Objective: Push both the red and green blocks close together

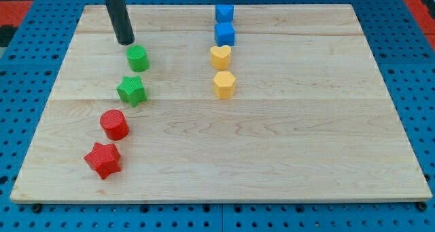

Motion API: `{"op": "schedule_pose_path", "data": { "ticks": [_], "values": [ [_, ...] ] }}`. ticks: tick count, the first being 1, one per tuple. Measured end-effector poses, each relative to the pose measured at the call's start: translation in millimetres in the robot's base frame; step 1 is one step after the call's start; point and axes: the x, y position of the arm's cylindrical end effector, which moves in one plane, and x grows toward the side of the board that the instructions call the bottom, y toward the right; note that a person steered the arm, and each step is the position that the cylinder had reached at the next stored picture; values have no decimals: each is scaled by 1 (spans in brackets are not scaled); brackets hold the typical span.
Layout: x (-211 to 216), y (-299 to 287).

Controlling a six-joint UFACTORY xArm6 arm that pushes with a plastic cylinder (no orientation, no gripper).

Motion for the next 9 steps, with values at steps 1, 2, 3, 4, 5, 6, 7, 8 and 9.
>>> {"op": "schedule_pose_path", "data": {
  "ticks": [1,2,3,4,5,6,7,8,9],
  "values": [
    [3,0],
    [16,0],
    [24,4],
    [1,18],
    [48,46],
    [91,39],
    [97,43],
    [97,82],
    [154,100]
  ]
}}
